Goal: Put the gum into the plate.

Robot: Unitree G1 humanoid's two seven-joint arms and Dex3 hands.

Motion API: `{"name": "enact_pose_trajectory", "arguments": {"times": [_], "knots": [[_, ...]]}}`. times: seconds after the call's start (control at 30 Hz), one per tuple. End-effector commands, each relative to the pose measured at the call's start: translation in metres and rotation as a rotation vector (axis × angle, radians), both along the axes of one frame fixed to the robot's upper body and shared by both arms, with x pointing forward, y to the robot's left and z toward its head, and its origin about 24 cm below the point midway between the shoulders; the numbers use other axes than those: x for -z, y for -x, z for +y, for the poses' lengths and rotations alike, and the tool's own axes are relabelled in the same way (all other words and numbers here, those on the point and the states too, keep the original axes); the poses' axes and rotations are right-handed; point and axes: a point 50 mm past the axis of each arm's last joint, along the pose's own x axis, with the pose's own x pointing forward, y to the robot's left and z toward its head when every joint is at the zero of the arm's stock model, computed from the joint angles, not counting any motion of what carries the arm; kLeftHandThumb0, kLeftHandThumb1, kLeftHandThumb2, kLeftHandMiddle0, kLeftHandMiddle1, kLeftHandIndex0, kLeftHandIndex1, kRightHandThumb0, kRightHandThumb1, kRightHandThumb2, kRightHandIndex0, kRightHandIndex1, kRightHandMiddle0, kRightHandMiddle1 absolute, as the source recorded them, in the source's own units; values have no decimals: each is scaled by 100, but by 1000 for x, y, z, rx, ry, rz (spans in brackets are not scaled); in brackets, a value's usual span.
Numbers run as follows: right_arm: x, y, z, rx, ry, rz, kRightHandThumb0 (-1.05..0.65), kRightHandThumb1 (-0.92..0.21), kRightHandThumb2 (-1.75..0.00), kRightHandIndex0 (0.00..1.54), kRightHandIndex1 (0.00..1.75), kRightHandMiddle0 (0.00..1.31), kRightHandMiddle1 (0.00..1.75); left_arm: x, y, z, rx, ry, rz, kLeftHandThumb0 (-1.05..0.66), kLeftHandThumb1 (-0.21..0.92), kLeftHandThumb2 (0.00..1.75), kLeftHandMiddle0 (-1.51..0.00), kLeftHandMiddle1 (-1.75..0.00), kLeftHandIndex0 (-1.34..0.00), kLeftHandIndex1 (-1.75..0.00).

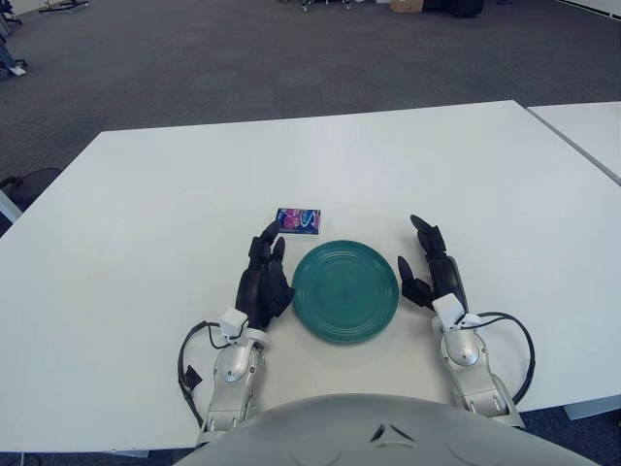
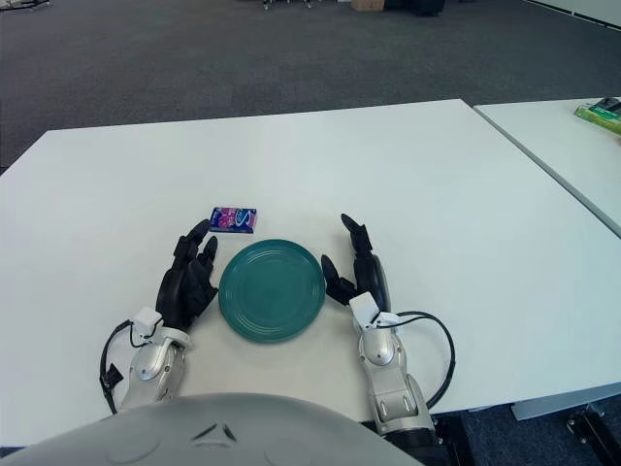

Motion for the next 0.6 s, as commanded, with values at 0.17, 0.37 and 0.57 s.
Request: {"name": "enact_pose_trajectory", "arguments": {"times": [0.17, 0.37, 0.57], "knots": [[1, -2, 1, -9, -11, -19, -82, -92, -79, 26, 0, 0, 43, 7, 3, 7, -5, -6, 67, -98, 92, 99, -27, 0, 0, -59], [2, -4, 1, -12, -16, -20, -81, -92, -78, 27, 1, 0, 45, -30, -17, 16, -41, -97, 23, -94, 92, 98, -28, -1, -1, -61], [5, -4, 2, -16, -17, -19, -81, -92, -78, 27, 1, 0, 46, -50, -43, 26, -105, -413, -3, -88, 92, 90, -33, -2, -4, -65]]}}
